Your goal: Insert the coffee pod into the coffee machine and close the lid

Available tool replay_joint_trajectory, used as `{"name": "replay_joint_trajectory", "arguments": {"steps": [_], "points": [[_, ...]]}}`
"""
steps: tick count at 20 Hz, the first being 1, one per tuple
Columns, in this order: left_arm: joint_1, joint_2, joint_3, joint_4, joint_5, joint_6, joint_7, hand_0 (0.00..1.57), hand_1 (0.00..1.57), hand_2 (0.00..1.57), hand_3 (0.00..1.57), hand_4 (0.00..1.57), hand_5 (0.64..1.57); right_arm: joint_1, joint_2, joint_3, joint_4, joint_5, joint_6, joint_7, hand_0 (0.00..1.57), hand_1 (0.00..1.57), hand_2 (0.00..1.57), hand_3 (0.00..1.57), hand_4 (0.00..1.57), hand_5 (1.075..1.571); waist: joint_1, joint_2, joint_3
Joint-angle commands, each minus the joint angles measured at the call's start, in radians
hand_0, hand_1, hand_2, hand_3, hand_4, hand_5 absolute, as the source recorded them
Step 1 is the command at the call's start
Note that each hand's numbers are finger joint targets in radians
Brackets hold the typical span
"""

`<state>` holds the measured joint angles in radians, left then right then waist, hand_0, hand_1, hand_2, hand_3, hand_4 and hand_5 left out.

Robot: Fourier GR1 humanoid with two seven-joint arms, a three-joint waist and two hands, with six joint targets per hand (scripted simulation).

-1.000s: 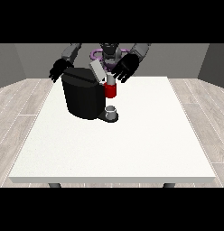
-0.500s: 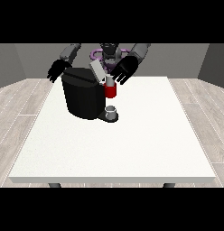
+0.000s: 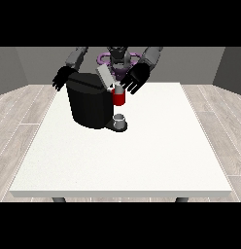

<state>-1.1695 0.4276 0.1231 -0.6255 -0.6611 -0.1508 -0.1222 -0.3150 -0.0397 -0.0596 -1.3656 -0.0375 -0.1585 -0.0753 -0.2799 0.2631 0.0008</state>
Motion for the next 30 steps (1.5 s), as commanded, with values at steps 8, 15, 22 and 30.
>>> {"name": "replay_joint_trajectory", "arguments": {"steps": [8, 15, 22, 30], "points": [[0.017, -0.048, -0.016, 0.013, -0.031, 0.042, 0.022, 1.16, 1.16, 1.19, 1.06, 0.46, 1.571, -0.001, -0.005, 0.004, 0.001, 0.007, -0.003, 0.010, 0.00, 0.00, 0.00, 0.00, 0.38, 1.571, -0.011, 0.003, -0.0005], [0.020, 0.016, -0.014, 0.003, -0.028, -0.019, -0.064, 1.06, 1.06, 1.11, 0.94, 0.39, 1.571, -0.043, -0.032, -0.041, 0.009, -0.021, 0.004, 0.000, 0.00, 0.00, 0.00, 0.00, 0.43, 1.571, 0.033, 0.013, -0.0006], [0.018, -0.014, -0.023, -0.003, -0.051, 0.017, -0.030, 1.07, 1.07, 1.12, 0.93, 0.37, 1.571, -0.005, -0.015, -0.023, 0.027, -0.010, 0.004, -0.024, 0.00, 0.00, 0.00, 0.00, 0.46, 1.571, 0.022, -0.012, -0.0005], [-0.016, 0.079, -0.050, 0.026, -0.094, -0.084, -0.061, 0.00, 0.00, 0.00, 0.00, 0.00, 1.571, -0.001, 0.015, 0.002, 0.015, 0.014, -0.028, -0.040, 0.00, 0.00, 0.00, 0.00, 0.36, 1.571, 0.006, 0.015, -0.0004]]}}
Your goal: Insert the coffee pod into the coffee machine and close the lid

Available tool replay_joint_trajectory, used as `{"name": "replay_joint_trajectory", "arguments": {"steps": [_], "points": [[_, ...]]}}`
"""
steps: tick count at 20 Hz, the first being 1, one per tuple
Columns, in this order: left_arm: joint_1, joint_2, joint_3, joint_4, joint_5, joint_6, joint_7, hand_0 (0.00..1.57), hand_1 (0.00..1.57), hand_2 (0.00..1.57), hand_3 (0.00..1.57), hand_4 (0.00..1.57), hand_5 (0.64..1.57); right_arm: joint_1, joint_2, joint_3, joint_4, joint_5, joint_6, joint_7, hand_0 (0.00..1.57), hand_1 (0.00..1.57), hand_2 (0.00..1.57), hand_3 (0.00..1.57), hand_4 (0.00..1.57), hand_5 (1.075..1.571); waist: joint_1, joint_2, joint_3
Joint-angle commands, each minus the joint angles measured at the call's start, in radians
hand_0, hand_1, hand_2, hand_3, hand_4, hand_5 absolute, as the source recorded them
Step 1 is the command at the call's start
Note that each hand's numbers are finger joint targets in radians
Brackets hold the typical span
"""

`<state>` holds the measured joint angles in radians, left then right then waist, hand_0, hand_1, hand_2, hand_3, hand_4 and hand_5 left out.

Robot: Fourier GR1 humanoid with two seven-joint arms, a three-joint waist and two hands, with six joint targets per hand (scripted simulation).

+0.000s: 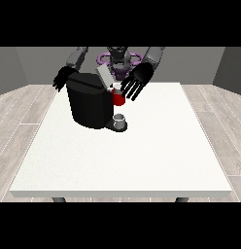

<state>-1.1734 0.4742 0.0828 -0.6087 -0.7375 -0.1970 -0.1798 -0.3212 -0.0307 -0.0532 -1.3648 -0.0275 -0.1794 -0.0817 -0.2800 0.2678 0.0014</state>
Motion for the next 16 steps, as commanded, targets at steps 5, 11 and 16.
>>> {"name": "replay_joint_trajectory", "arguments": {"steps": [5, 11, 16], "points": [[0.005, -0.020, -0.014, -0.006, -0.023, -0.015, 0.014, 0.00, 0.00, 0.00, 0.00, 0.00, 1.571, -0.009, -0.033, -0.045, 0.030, -0.034, 0.027, -0.020, 0.00, 0.00, 0.00, 0.00, 0.38, 1.571, 0.010, -0.018, -0.0010], [0.080, -0.032, -0.011, 0.004, -0.035, 0.027, -0.020, 0.00, 0.00, 0.00, 0.00, 0.00, 1.571, 0.023, -0.013, 0.001, -0.022, -0.009, 0.002, 0.067, 0.00, 0.00, 0.00, 0.00, 0.39, 1.571, 0.019, -0.069, -0.0017], [0.115, -0.110, -0.030, -0.047, -0.036, 0.020, 0.032, 0.00, 0.00, 0.00, 0.00, 0.00, 1.571, 0.084, 0.015, -0.023, 0.049, -0.024, -0.004, -0.035, 0.00, 0.00, 0.00, 0.00, 0.39, 1.571, 0.075, -0.139, -0.0013]]}}
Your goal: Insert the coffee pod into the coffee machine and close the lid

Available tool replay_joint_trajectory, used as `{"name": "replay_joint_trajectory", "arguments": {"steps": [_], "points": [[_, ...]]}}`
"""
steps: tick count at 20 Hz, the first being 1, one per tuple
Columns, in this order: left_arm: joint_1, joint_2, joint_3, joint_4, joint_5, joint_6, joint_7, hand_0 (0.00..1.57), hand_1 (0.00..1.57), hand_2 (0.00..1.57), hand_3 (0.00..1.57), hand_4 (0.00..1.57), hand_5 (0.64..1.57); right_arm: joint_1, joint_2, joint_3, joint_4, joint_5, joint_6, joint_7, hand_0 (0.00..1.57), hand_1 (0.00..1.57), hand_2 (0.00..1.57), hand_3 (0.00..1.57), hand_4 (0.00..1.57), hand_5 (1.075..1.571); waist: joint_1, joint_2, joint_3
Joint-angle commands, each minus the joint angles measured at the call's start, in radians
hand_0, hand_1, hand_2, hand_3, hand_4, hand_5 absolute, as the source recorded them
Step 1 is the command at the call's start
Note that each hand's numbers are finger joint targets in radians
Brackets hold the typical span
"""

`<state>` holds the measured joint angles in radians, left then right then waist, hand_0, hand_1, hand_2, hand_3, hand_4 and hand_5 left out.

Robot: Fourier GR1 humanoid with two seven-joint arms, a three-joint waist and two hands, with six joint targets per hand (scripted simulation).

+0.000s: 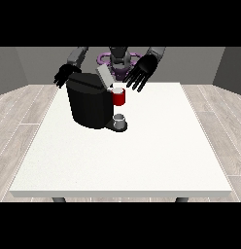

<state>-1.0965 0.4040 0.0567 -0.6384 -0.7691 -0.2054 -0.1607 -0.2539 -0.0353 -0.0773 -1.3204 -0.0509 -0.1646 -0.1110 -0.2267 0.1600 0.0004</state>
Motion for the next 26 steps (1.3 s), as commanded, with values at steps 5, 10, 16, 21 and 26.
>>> {"name": "replay_joint_trajectory", "arguments": {"steps": [5, 10, 16, 21, 26], "points": [[0.080, -0.073, 0.129, -0.010, 0.148, -0.009, 0.010, 0.00, 0.00, 0.00, 0.00, 0.00, 1.571, 0.061, -0.023, -0.040, -0.006, -0.043, 0.020, 0.022, 0.00, 0.00, 0.00, 0.00, 0.40, 1.571, 0.059, -0.121, -0.0006], [0.203, -0.175, 0.272, 0.003, 0.336, -0.024, -0.037, 0.00, 0.00, 0.00, 0.00, 0.26, 1.571, 0.168, -0.035, -0.022, -0.028, -0.028, 0.043, 0.005, 0.00, 0.00, 0.00, 0.00, 0.49, 1.571, 0.106, -0.255, -0.0019], [0.364, -0.262, 0.296, -0.022, 0.404, -0.016, -0.114, 0.00, 0.00, 0.00, 0.00, 0.00, 1.571, 0.134, -0.078, -0.004, -0.086, -0.043, 0.102, 0.069, 0.00, 0.00, 0.00, 0.00, 0.37, 1.571, 0.198, -0.349, -0.0013], [0.450, -0.315, 0.327, -0.027, 0.471, -0.040, -0.105, 0.00, 0.00, 0.00, 0.00, 0.21, 1.571, 0.067, -0.132, 0.009, -0.152, -0.037, 0.130, 0.160, 0.00, 0.00, 0.00, 0.00, 0.00, 1.571, 0.245, -0.406, -0.0012], [0.460, -0.376, 0.295, -0.102, 0.512, -0.076, -0.047, 0.00, 0.00, 0.00, 0.00, 0.00, 1.571, 0.042, -0.140, 0.011, -0.109, -0.029, 0.156, 0.130, 0.00, 0.00, 0.00, 0.00, 0.00, 1.571, 0.348, -0.400, 0.0000]]}}
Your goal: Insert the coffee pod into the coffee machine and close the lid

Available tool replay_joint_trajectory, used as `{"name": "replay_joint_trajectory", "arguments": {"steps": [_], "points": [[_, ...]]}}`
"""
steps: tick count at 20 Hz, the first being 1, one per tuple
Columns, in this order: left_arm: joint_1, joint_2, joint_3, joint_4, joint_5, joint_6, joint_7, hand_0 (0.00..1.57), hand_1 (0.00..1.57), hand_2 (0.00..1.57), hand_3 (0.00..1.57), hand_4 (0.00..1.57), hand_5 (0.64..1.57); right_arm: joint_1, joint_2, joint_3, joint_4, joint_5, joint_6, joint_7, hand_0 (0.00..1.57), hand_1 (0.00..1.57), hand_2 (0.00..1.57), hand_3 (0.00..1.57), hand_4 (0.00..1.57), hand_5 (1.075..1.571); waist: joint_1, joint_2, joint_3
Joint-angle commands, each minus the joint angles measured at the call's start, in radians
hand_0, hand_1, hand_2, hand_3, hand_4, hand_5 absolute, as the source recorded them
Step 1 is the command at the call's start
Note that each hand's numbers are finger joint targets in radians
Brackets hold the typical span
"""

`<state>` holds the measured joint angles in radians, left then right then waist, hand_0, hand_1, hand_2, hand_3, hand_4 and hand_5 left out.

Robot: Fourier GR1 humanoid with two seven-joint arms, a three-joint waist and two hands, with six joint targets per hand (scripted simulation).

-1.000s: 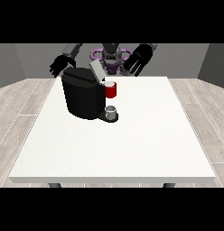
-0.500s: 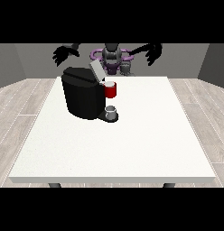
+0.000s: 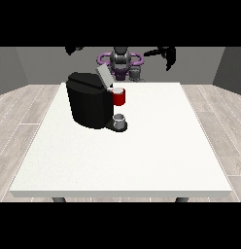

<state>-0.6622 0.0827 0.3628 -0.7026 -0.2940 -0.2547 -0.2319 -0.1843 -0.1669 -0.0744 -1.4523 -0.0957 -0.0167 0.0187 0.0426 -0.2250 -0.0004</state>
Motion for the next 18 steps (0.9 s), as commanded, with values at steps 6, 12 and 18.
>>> {"name": "replay_joint_trajectory", "arguments": {"steps": [6, 12, 18], "points": [[0.166, -0.080, -0.054, -0.098, 0.104, -0.028, -0.042, 0.00, 0.00, 0.00, 0.00, 0.14, 1.571, -0.091, -0.035, 0.028, 0.024, 0.047, 0.032, 0.026, 0.00, 0.00, 0.00, 0.00, 0.24, 1.571, 0.095, 0.029, 0.0004], [0.239, -0.081, -0.105, -0.287, 0.182, -0.064, 0.056, 0.00, 0.00, 0.00, 0.00, 0.20, 1.571, -0.072, -0.034, 0.021, 0.097, 0.056, 0.065, -0.003, 0.00, 0.00, 0.00, 0.00, 0.12, 1.571, 0.139, 0.016, 0.0009], [0.316, -0.082, -0.177, -0.436, 0.249, -0.001, 0.126, 0.00, 0.00, 0.00, 0.00, 0.00, 1.571, -0.161, -0.027, -0.007, 0.171, 0.026, 0.092, 0.006, 0.00, 0.00, 0.00, 0.00, 0.00, 1.571, 0.126, 0.079, 0.0007]]}}
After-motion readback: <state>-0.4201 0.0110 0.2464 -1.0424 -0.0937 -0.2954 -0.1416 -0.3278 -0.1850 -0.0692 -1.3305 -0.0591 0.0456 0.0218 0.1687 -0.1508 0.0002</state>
